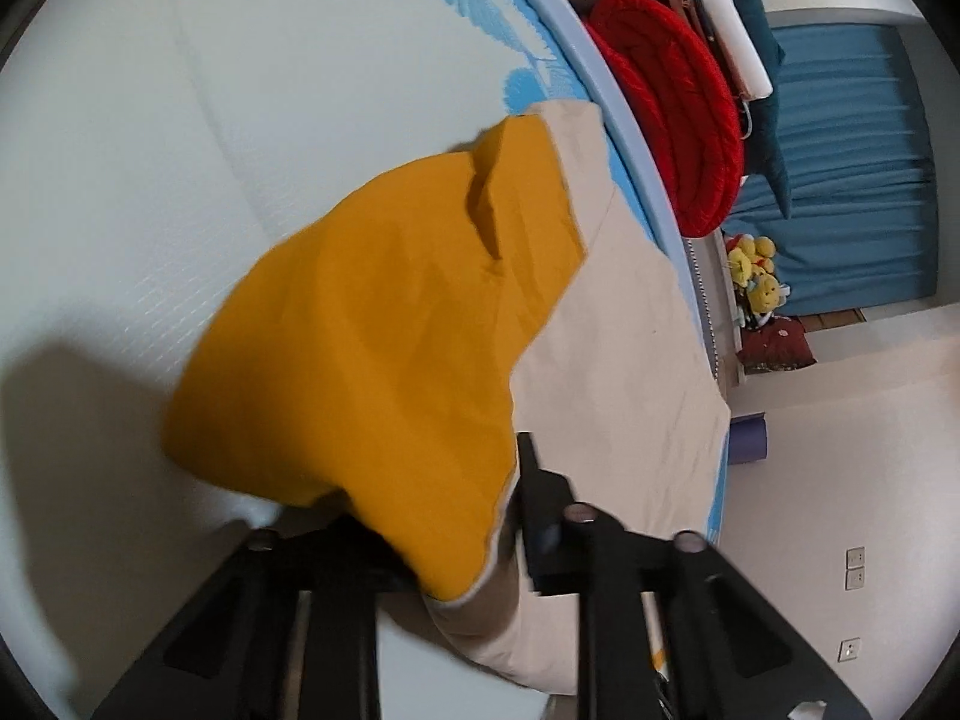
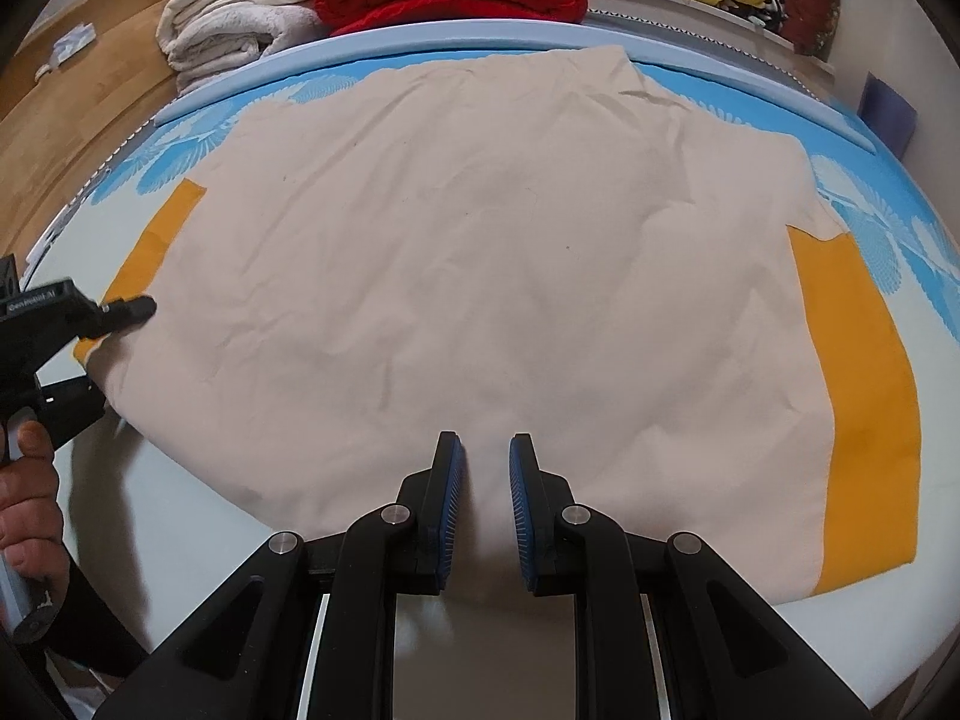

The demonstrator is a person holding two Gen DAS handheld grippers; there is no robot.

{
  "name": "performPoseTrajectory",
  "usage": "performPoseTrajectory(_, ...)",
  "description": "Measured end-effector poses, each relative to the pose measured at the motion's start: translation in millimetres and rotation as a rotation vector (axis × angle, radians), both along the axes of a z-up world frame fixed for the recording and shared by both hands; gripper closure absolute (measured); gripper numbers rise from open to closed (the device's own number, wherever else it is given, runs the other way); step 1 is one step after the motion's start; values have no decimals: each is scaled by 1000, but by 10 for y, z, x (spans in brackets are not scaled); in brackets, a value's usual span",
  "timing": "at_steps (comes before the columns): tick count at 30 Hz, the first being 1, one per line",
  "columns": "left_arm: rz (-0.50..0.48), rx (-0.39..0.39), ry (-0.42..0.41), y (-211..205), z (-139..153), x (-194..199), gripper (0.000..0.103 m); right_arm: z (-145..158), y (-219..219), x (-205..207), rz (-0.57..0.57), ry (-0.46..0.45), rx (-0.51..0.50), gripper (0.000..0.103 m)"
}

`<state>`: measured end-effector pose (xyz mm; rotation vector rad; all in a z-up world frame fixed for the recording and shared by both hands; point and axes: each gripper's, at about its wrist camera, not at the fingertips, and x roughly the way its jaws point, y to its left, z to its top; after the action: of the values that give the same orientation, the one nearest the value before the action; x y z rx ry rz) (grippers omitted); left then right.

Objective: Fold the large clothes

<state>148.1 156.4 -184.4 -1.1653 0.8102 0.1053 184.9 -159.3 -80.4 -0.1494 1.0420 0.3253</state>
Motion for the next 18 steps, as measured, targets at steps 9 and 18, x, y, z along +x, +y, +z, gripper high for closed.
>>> performPoseTrajectory(9,-128,265,-82,-94,1021,-158,96,250,154,-113,-35,-82,22,85)
performPoseTrajectory(18,-199,618,-53,-145,1750,-571,97,694,286,-175,104,-39,78,83)
